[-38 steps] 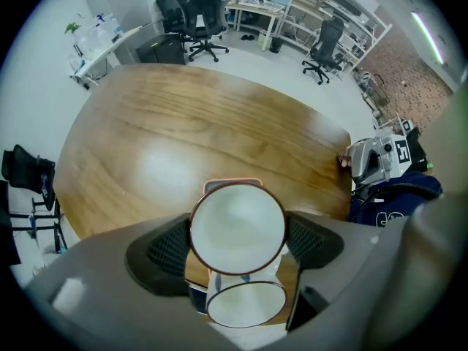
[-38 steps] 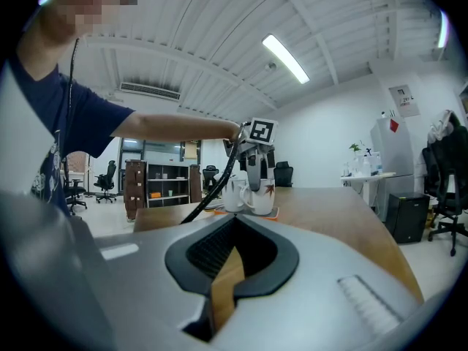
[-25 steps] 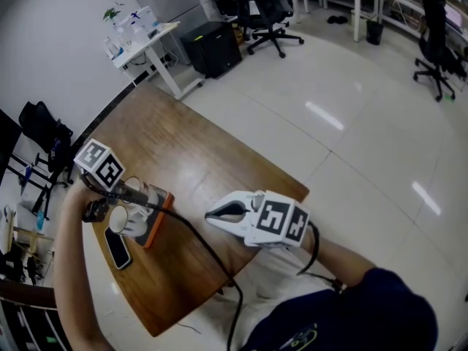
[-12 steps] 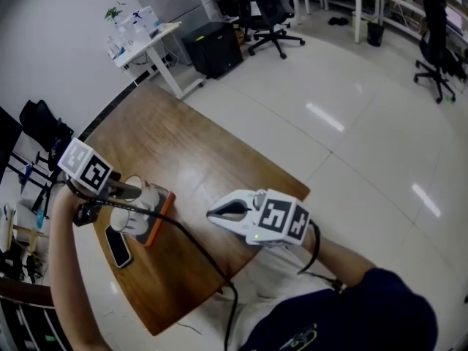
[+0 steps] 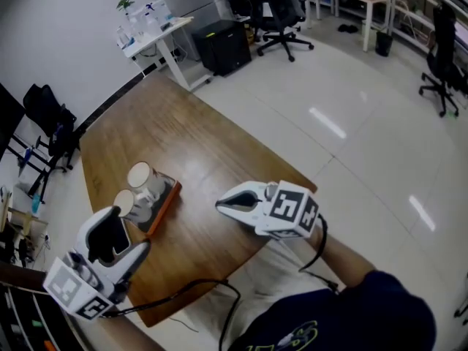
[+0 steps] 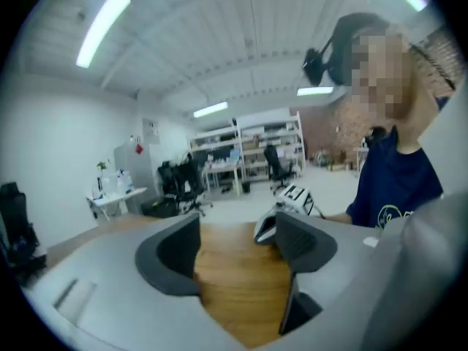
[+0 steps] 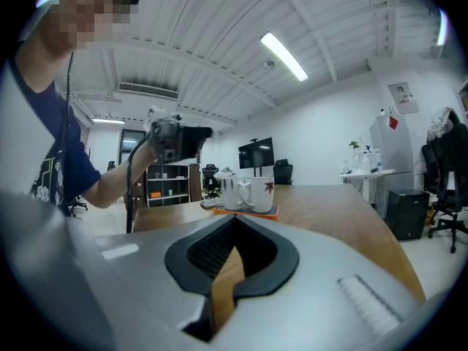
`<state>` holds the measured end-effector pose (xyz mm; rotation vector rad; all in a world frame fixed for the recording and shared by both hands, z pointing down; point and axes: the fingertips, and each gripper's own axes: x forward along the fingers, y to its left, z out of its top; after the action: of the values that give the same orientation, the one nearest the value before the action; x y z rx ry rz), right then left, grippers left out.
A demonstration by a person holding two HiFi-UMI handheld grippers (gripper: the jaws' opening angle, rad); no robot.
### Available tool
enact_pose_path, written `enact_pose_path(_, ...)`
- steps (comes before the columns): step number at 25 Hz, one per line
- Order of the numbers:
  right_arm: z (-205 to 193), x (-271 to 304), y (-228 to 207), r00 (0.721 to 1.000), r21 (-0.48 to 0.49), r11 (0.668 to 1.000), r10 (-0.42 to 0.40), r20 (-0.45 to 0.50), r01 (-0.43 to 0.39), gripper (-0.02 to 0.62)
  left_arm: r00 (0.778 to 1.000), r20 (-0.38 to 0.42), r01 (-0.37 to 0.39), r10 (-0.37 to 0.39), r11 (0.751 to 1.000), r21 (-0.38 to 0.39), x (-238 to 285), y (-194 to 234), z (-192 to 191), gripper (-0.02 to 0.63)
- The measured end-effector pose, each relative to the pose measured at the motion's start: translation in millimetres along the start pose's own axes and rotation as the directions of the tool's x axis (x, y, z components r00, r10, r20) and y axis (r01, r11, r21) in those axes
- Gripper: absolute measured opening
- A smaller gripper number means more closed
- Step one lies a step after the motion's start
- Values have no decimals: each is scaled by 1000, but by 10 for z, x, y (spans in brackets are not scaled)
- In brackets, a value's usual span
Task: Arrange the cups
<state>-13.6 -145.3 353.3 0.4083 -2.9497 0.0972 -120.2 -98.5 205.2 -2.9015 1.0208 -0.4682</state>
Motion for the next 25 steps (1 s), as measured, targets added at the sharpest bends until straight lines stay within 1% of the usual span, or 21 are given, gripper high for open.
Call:
enact_pose_path(1, 5, -16, -6, 1000, 3, 1000, 1, -1, -1, 3, 991, 132, 2, 2, 1000, -29, -96, -178, 6, 293)
enact_pose_path(2, 13, -29, -9, 1000, 5, 1000, 4, -1, -4, 3, 969, 247, -6, 23, 998, -70, -198, -296, -10, 224)
enact_pose_path(3, 23, -33, -15, 1000, 6, 1000, 8, 0, -8, 3, 942, 333, -15, 54, 993, -120, -294, -360, -61, 161)
enact_pose_path(4, 33, -24, -30, 1000, 7, 1000, 10, 1, -10, 3, 919, 386, -20, 87, 985, -174, -372, -381, -150, 107)
enact_pose_path(5, 40, -6, -56, 1000, 8, 1000, 7, 0, -7, 3, 904, 410, -28, 120, 974, -224, -430, -370, -276, 74)
enact_pose_path(6, 41, 13, -86, 1000, 9, 1000, 2, -3, -2, 3, 898, 410, -49, 158, 963, -263, -469, -342, -427, 40)
enact_pose_path(7, 34, 25, -109, 1000, 9, 1000, 4, -9, -4, 3, 897, 397, -80, 197, 953, -293, -486, -317, -578, 4)
enact_pose_path(9, 17, 41, -136, 1000, 11, 1000, 22, -17, -22, 3, 899, 350, -145, 262, 934, -327, -473, -295, -854, 3)
enact_pose_path(11, 11, 109, -187, 1000, 18, 1000, 21, -22, -20, 3, 903, 306, -192, 301, 921, -340, -449, -251, -1067, 3)
enact_pose_path(13, -25, 239, -245, 999, 30, 999, 16, -44, -14, 3, 904, 267, -236, 334, 911, -339, -424, -187, -1211, 3)
enact_pose_path(14, -63, 323, -259, 997, 42, 999, 21, -71, -18, 3, 905, 240, -262, 350, 906, -333, -412, -168, -1270, 3)
enact_pose_path(16, -152, 497, -265, 989, 66, 997, 45, -140, -36, 3, 906, 201, -306, 373, 904, -299, -388, -155, -1311, 3)
enact_pose_path(18, -157, 629, -257, 983, 72, 996, 68, -170, -57, 3, 904, 169, -341, 392, 902, -264, -353, -140, -1328, 3)
enact_pose_path(20, -119, 722, -272, 985, 67, 996, 64, -162, -53, 3, 907, 107, -373, 408, 894, -249, -305, -96, -1436, 3)
enact_pose_path(22, -44, 773, -307, 993, 57, 998, 27, -113, -20, 3, 914, 52, -376, 403, 888, -266, -252, -63, -1557, 5)
enact_pose_path(25, 70, 746, -337, 1000, 33, 999, -21, -16, 21, 3, 920, 28, -368, 391, 887, -277, -216, -56, -1637, 5)
